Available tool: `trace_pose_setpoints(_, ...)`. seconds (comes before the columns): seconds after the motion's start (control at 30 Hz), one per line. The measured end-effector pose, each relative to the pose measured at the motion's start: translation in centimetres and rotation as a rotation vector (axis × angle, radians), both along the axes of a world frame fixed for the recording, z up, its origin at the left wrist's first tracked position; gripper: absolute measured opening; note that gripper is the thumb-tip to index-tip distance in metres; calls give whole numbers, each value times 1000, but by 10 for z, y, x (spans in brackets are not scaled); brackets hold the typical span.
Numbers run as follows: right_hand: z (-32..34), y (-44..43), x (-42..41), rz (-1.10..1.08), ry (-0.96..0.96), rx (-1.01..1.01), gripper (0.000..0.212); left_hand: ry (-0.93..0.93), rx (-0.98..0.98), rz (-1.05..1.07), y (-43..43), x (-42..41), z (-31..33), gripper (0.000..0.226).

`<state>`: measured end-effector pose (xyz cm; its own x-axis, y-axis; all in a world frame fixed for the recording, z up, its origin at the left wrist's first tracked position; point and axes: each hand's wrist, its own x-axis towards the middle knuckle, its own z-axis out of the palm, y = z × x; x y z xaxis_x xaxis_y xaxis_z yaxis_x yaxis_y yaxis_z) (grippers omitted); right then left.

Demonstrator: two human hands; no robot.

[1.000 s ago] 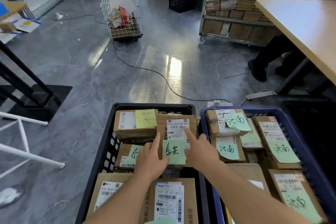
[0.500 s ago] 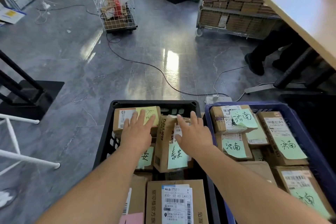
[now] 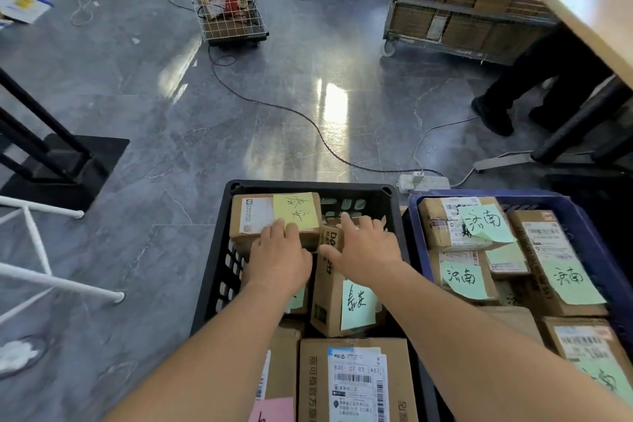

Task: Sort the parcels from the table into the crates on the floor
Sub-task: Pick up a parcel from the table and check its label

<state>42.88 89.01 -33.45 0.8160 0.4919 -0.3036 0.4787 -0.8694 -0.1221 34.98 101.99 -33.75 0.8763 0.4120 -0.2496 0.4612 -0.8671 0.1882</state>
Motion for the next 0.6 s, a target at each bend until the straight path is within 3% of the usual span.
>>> trace_pose_setpoints(0.1,7,-13,3,-45,16,54,68,-177,-106,75,-21,-18,-5,43)
trace_pose_setpoints(0.3,12,-47,2,-60,-27,6,34,52,-500,241,-54,-18,-17,81)
trace_pose_setpoints(0.47,12,-71,-7,-77,64,-42,37,-43,-570,312,-57,-18,-9,68)
trace_pose_setpoints(0.6,21,-73,-12,-97,154,3,47,-118,-774,415,-50,-18,5,61)
